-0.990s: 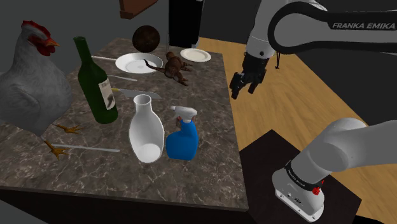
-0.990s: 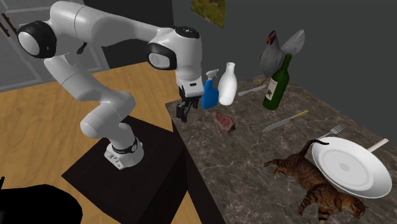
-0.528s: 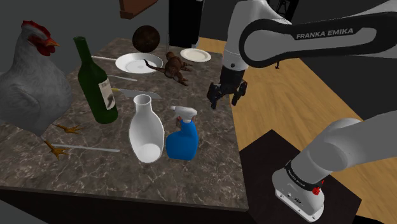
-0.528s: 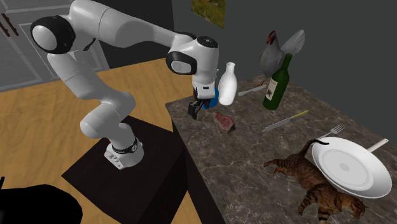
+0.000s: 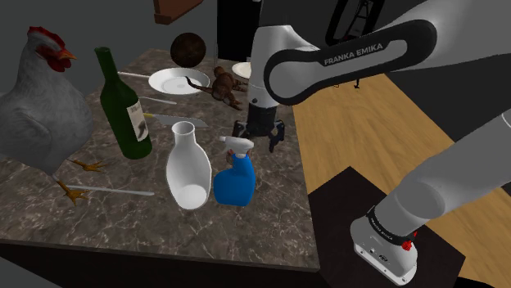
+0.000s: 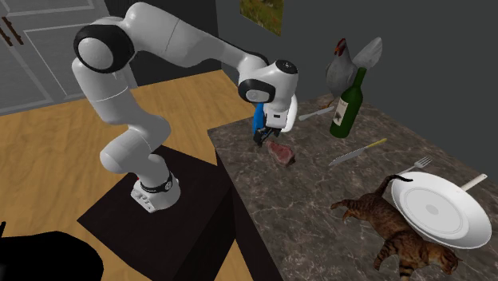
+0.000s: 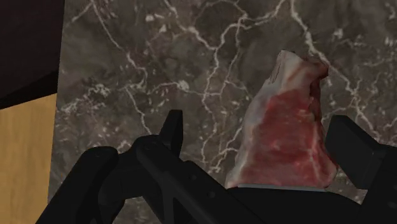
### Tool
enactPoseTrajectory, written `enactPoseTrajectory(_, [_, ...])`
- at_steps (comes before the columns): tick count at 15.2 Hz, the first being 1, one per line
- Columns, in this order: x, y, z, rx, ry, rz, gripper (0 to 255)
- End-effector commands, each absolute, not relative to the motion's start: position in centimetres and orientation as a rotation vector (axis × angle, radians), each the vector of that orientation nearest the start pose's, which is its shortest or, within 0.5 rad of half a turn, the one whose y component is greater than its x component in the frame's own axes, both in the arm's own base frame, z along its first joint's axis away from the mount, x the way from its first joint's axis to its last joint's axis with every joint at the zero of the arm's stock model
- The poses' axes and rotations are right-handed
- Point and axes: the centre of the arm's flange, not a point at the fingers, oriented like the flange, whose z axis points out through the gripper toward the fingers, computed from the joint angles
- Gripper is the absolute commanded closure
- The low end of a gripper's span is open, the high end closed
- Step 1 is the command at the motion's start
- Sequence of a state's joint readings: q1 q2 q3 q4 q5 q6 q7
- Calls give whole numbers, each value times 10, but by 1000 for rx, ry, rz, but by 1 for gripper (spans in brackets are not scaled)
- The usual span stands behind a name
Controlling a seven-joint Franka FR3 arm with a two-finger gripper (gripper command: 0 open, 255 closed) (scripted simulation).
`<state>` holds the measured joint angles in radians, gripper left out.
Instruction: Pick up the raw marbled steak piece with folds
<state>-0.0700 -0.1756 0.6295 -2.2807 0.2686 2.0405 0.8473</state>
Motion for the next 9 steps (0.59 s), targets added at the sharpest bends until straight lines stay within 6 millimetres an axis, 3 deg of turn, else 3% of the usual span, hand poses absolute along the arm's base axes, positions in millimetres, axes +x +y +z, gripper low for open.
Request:
enactPoseTrajectory(1, [413,294,390,-2991,746,264,0])
enactPoseTrajectory(3, [421,305,381,-2975,791,280,0])
enactPoseTrajectory(9, [421,305,350,-2975,791,280,0])
